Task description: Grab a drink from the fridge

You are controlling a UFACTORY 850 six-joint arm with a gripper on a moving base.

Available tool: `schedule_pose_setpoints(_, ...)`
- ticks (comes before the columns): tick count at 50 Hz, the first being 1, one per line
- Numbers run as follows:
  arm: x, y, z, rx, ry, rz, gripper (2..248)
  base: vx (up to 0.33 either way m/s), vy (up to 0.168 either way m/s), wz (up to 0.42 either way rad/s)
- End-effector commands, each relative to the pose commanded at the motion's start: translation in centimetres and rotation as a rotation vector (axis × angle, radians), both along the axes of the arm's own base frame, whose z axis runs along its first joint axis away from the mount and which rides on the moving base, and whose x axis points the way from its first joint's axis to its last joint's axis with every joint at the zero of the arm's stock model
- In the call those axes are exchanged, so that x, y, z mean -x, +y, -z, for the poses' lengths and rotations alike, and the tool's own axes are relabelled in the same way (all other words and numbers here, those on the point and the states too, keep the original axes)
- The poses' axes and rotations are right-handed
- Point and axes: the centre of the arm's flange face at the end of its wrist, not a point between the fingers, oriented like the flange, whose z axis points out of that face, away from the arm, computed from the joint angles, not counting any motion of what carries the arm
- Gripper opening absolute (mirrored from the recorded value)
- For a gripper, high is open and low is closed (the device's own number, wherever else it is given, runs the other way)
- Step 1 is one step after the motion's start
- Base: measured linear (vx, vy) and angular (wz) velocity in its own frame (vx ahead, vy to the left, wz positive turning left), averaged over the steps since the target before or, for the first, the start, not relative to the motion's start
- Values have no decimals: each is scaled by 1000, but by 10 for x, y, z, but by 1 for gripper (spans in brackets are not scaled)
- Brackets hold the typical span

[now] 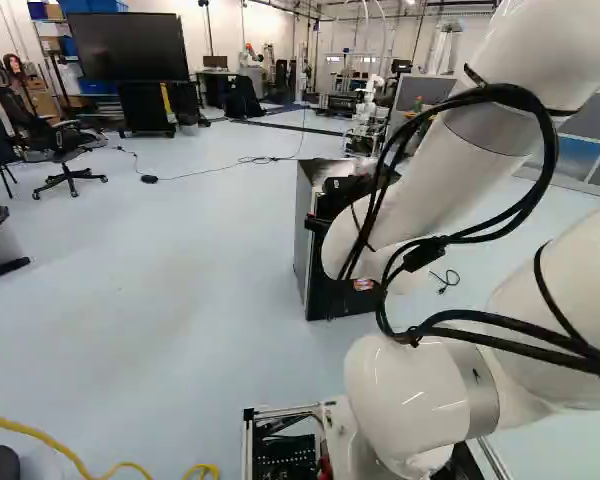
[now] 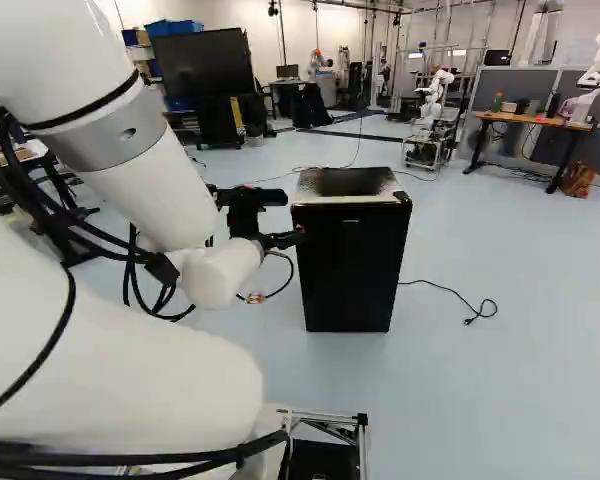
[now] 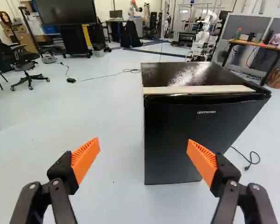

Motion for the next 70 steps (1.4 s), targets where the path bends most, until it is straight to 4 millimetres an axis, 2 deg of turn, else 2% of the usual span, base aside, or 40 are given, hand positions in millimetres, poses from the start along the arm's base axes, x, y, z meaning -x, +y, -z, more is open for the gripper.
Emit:
schedule_pose_setpoints(22,-2,3,0,0,1,-9,247,54,99,-14)
schedule_pose_setpoints(48,-5,9,-1,-8,3,-16,247,1,2,0)
schedule_pose_setpoints(70,-19,19,-2,-73,-8,85,247,0,0,0)
